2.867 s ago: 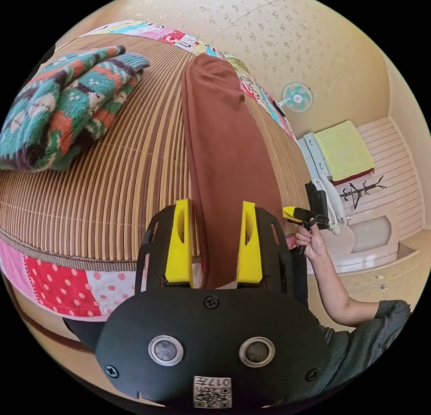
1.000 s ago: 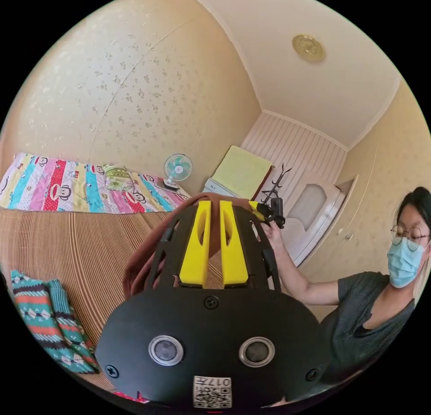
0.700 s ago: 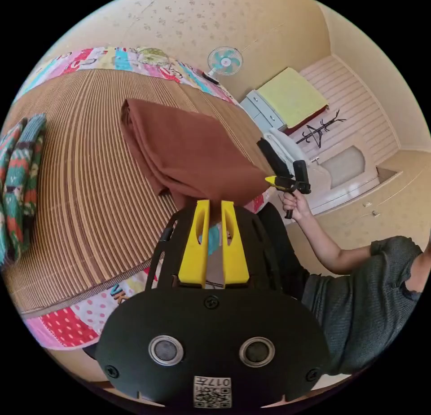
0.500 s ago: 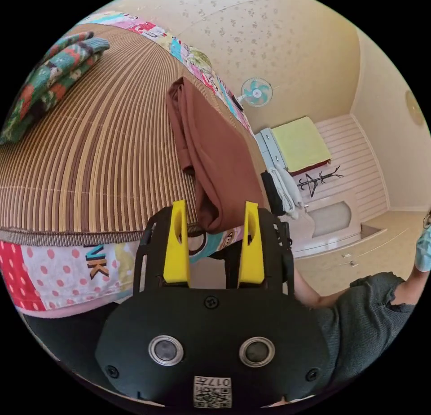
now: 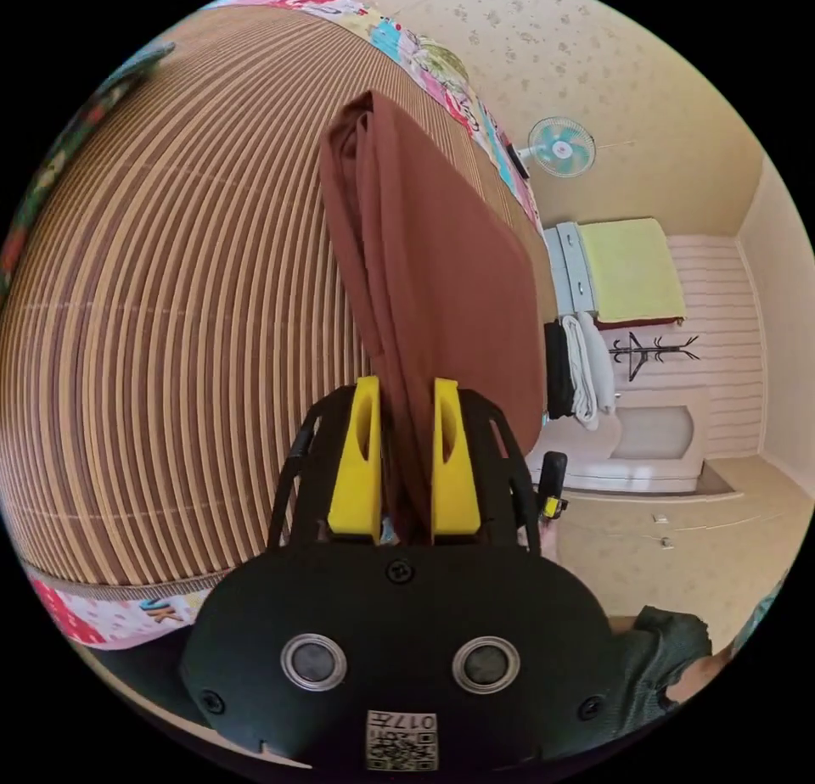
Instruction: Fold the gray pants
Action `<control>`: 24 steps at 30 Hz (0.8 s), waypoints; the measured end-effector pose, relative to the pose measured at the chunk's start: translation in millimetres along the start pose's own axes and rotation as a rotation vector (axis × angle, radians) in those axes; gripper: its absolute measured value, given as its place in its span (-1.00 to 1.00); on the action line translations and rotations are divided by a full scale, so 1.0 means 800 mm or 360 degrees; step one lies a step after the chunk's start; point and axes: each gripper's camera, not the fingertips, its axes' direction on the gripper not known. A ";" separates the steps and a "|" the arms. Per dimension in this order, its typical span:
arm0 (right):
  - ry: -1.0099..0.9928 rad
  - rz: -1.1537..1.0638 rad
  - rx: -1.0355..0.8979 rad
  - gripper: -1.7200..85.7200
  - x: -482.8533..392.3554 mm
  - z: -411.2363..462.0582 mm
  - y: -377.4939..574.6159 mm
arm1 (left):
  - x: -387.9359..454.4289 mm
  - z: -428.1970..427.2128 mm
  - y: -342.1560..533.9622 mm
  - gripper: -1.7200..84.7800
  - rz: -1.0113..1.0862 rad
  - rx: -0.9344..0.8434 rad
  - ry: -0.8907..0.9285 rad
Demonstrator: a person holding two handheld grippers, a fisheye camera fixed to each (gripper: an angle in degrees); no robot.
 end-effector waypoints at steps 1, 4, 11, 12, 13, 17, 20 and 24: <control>-0.0096 0.0006 0.0038 -0.48 0.005 -0.001 -0.001 | -0.003 0.005 0.007 -0.79 -0.0003 -0.0029 0.0067; -0.0308 -0.0016 0.0169 -0.42 0.012 -0.009 -0.008 | -0.009 0.024 0.051 -0.81 -0.0006 -0.0109 0.0295; -0.0406 -0.0069 0.0018 -0.44 0.004 0.004 -0.032 | -0.014 0.004 0.120 -0.83 -0.0001 -0.0226 0.0531; -0.0514 -0.0064 0.0008 -0.45 0.005 0.012 -0.033 | -0.014 -0.007 0.125 -0.83 0.0007 -0.0213 0.0533; -0.0628 -0.0069 0.0034 -0.46 0.003 0.018 -0.032 | -0.015 -0.015 0.126 -0.83 0.0006 -0.0195 0.0544; -0.0600 -0.0136 0.0152 -0.49 -0.031 0.026 -0.026 | -0.012 -0.070 0.114 -0.82 0.0095 -0.0145 0.0695; -0.0580 -0.0172 0.0244 -0.51 -0.061 0.023 -0.026 | -0.001 -0.095 0.102 -0.80 0.0191 -0.0188 0.0803; -0.0723 -0.0308 0.0478 -0.54 -0.078 -0.029 -0.046 | 0.006 -0.109 0.101 -0.78 0.0286 -0.0260 0.0843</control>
